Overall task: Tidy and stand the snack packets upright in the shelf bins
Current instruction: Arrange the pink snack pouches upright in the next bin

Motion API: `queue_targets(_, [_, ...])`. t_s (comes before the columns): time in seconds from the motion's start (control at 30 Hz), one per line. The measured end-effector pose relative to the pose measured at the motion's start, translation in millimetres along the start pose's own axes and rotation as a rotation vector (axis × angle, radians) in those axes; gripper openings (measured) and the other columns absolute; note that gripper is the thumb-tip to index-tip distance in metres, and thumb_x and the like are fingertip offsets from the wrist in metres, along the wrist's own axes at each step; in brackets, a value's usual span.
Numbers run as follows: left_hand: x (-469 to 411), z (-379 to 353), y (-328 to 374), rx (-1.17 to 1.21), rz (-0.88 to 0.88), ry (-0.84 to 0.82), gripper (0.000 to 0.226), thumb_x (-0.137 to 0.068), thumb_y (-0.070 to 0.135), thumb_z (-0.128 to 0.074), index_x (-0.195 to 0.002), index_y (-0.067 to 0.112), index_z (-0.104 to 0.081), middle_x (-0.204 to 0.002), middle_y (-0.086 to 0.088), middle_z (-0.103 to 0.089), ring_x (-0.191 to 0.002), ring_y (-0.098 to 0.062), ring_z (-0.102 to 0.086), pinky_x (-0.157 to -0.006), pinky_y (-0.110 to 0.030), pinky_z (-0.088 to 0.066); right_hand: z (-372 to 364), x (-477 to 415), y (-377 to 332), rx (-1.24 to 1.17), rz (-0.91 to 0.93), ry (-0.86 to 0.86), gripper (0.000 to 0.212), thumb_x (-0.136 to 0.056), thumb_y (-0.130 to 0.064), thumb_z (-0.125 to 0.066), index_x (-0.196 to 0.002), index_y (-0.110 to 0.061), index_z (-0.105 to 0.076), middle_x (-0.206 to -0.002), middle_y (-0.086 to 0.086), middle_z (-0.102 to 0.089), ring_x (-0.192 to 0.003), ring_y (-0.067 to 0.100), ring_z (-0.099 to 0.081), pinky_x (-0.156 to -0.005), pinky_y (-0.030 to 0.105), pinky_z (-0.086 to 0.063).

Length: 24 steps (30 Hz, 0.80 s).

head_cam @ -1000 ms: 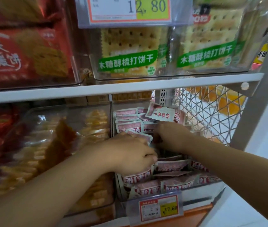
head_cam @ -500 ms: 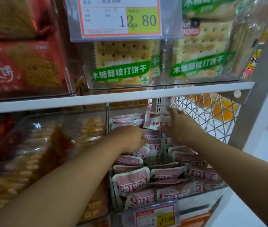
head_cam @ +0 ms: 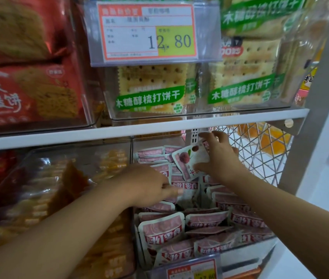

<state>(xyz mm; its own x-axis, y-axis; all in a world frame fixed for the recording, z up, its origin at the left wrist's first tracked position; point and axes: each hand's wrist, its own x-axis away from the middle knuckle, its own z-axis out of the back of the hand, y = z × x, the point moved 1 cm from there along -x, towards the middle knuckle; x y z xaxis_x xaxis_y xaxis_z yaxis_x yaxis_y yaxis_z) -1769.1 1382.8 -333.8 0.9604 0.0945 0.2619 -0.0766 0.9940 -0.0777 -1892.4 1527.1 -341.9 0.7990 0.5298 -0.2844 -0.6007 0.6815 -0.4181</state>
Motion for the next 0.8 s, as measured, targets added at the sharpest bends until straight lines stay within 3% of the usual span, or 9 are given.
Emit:
queue_targets(0.03, [1.5,-0.6,-0.5,-0.021,0.001,0.007,0.069,-0.085,0.074,-0.023,-0.119,0.026,-0.059,-0.109,0.001,-0.063,-0.097,-0.019,-0.056,-0.088,-0.035,-0.043,2.1,2.7,-1.8,-0.029,0.028,0.024,0.084,-0.073,-0.020,-0.077,-0.141,-0.027,-0.027,-0.136,0.009,-0.037,-0.116,0.026,-0.048,-0.099,0.033,-0.036])
queue_targets(0.1, [2.5,-0.3,-0.5,-0.070,0.015,0.032,0.061,-0.085,0.074,-0.030,-0.100,0.023,-0.061,-0.087,0.006,-0.060,-0.092,-0.017,-0.054,-0.105,-0.042,-0.033,8.8,6.3,-4.3,-0.161,0.078,0.017,0.082,-0.076,-0.010,-0.074,-0.140,-0.023,-0.026,-0.104,0.002,-0.058,-0.084,0.012,-0.057,-0.070,0.012,-0.041])
queue_targets(0.17, [4.4,2.7,1.4,-0.114,0.046,0.042,0.058,-0.087,0.072,-0.030,-0.091,0.021,-0.059,-0.078,0.008,-0.055,-0.092,-0.017,-0.053,-0.111,-0.046,-0.020,18.9,7.9,-3.4,-0.244,0.100,0.004,0.068,-0.076,-0.008,-0.074,-0.131,-0.020,-0.037,-0.070,-0.010,-0.053,-0.059,-0.001,-0.047,-0.051,0.006,-0.035])
queue_targets(0.2, [5.8,3.9,2.4,-0.127,0.070,0.037,0.060,-0.087,0.070,-0.030,-0.099,0.020,-0.062,-0.084,0.007,-0.059,-0.093,-0.016,-0.054,-0.109,-0.046,-0.020,24.5,8.6,-3.0,-0.234,0.122,-0.015,0.059,-0.076,-0.009,-0.074,-0.126,-0.019,-0.044,-0.068,-0.011,-0.053,-0.058,-0.002,-0.047,-0.050,0.008,-0.034])
queue_targets(0.33, [10.0,4.7,6.9,-0.157,0.119,0.023,0.055,-0.092,0.063,-0.031,-0.124,0.027,-0.059,-0.115,0.001,-0.063,-0.106,-0.019,-0.054,-0.108,-0.047,-0.025,35.7,7.3,-10.7,0.064,0.283,-0.212,0.022,-0.079,-0.014,-0.069,-0.100,-0.010,-0.065,-0.090,0.003,-0.065,-0.085,0.018,-0.059,-0.070,0.024,-0.040])
queue_targets(0.43, [9.6,4.9,8.2,-0.153,0.138,0.025,0.050,-0.094,0.058,-0.033,-0.118,0.025,-0.062,-0.113,-0.001,-0.063,-0.102,-0.020,-0.054,-0.101,-0.043,-0.032,12.7,7.4,-17.9,0.181,0.421,-0.417,0.010,-0.084,-0.012,-0.063,-0.093,-0.008,-0.064,-0.093,0.006,-0.063,-0.086,0.019,-0.055,-0.075,0.026,-0.039])
queue_targets(0.57, [11.3,3.4,7.8,-0.143,0.167,0.067,0.042,-0.096,0.053,-0.036,-0.088,0.020,-0.060,-0.075,0.004,-0.052,-0.072,-0.014,-0.043,-0.095,-0.042,-0.036,-20.3,5.6,-24.2,0.222,0.471,-0.455,0.031,-0.085,-0.016,-0.065,-0.115,-0.009,-0.063,-0.114,0.012,-0.062,-0.102,0.024,-0.055,-0.079,0.024,-0.035])
queue_targets(0.67, [11.4,1.9,8.6,-0.132,0.168,0.080,0.037,-0.097,0.049,-0.038,-0.097,0.021,-0.062,-0.086,0.001,-0.057,-0.075,-0.015,-0.043,-0.093,-0.042,-0.038,-22.9,-1.3,-25.5,0.281,0.430,-0.448,0.037,-0.083,-0.028,-0.068,-0.117,-0.016,-0.063,-0.118,0.007,-0.059,-0.111,0.024,-0.053,-0.092,0.032,-0.041])
queue_targets(0.8, [10.8,1.5,8.6,-0.120,0.177,0.093,0.034,-0.098,0.045,-0.040,-0.089,0.020,-0.061,-0.071,0.004,-0.048,-0.066,-0.012,-0.042,-0.091,-0.042,-0.038,-24.4,-4.3,-25.3,0.266,0.340,-0.554,0.058,-0.075,-0.020,-0.075,-0.127,-0.015,-0.051,-0.127,0.008,-0.056,-0.115,0.026,-0.053,-0.093,0.034,-0.043])
